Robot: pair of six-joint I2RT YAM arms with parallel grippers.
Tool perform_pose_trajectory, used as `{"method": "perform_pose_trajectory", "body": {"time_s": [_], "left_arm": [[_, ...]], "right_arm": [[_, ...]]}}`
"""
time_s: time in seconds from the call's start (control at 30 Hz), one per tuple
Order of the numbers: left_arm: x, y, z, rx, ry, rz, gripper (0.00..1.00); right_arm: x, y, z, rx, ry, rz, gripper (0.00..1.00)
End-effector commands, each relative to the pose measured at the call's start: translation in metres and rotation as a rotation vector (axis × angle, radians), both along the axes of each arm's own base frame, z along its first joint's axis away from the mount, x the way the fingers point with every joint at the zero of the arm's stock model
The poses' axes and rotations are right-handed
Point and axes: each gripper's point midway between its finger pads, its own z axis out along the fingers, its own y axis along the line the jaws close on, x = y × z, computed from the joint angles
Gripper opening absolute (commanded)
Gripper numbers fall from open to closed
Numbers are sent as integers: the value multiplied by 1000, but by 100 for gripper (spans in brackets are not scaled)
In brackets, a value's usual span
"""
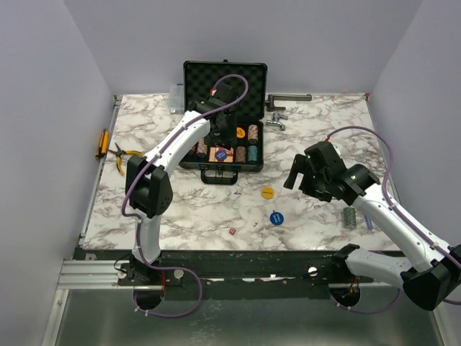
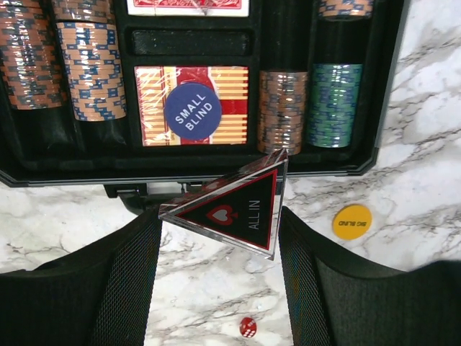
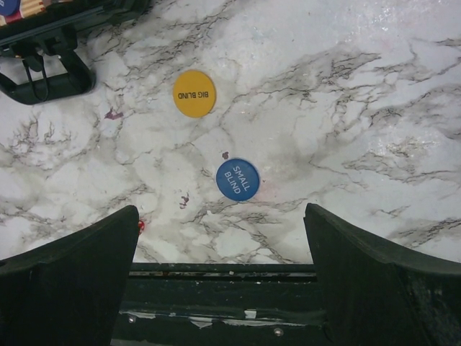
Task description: Pack up texas hold em set
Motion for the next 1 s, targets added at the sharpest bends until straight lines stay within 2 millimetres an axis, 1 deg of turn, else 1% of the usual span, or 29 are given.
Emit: {"method": "perform_pose_trajectory", "body": {"time_s": [0.0, 0.3, 0.5, 0.77, 0.97], "left_arm": [[3, 6, -10, 9, 74, -37, 0], [8, 13, -44, 35, 158, -28, 0], [8, 11, -60, 32, 197, -19, 0], [16, 8, -66, 10, 207, 23, 0], [20, 14, -68, -1, 217, 85, 0]], "right_arm": [[-1, 4, -2, 32, -15, -3, 100], [-4, 3, -10, 39, 1, -18, 100], [-5, 1, -13, 22, 5, -13, 100], [-5, 0, -14, 7, 9, -5, 100], [-3, 2, -14, 4, 13, 2, 100]]}}
